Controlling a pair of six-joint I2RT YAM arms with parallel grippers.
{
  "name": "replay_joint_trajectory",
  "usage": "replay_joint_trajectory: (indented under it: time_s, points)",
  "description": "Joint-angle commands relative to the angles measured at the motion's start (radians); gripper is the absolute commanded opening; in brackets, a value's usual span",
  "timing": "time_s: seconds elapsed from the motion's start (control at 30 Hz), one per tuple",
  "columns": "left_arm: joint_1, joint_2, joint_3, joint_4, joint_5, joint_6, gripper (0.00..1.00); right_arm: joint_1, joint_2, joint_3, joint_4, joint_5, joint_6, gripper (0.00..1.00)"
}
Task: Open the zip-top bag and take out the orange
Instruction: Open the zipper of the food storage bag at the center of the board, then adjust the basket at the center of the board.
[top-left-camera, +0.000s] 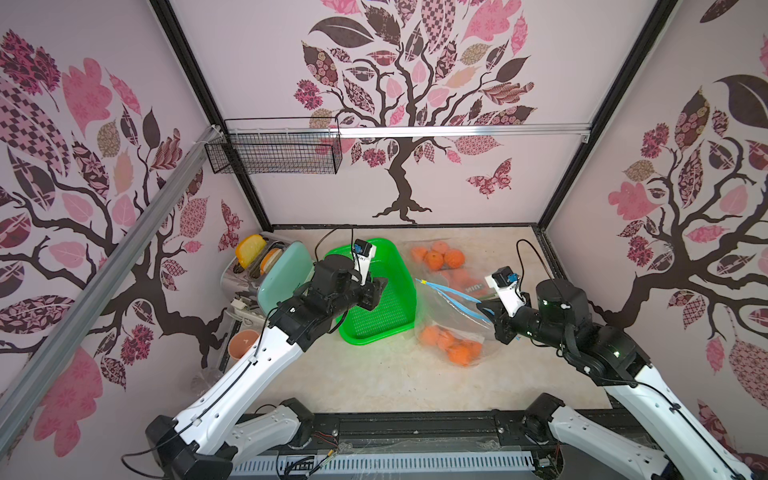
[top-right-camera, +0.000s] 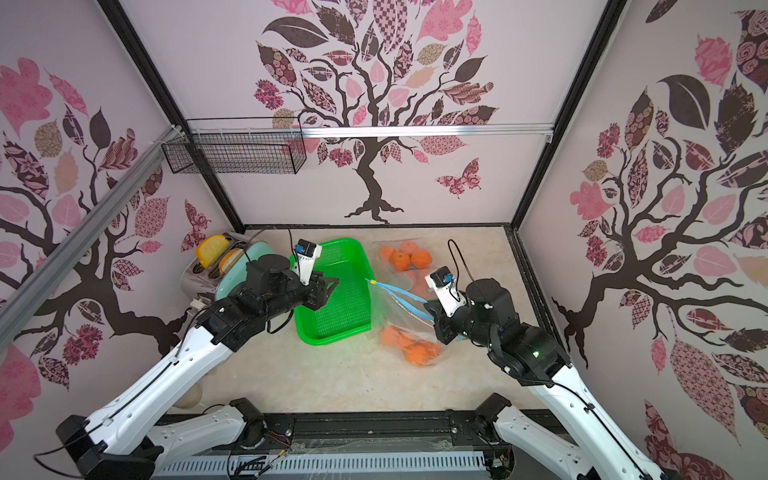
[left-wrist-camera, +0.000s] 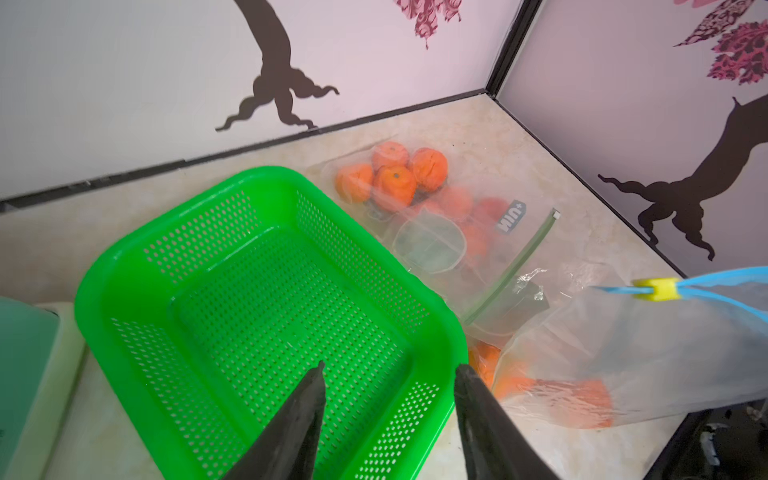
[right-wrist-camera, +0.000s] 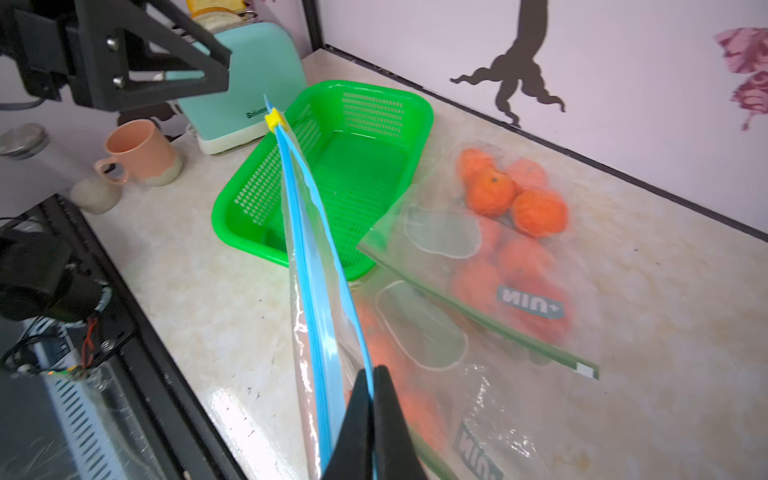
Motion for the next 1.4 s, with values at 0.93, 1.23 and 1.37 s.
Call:
replay_joint_trajectory:
  time_s: [0.93, 1.23, 1.37]
  points:
    - [0.195, 0.226, -0.154, -0.541, -0.427, -0.342, 0.43, -0.066, 0.098, 0.0, 0.16, 0.415, -0.037, 0.0]
    - [0.203, 0.102, -0.143, -0.383, -0.081, -0.288, 0.44, -0.164, 0.186, 0.127, 0.25, 0.411, -0.052, 0.0]
    - [0.197, 0.028, -0.189, -0.255, 0.195, -0.264, 0.43, -0.217, 0.291, 0.213, 0.323, 0.411, -0.09, 0.0]
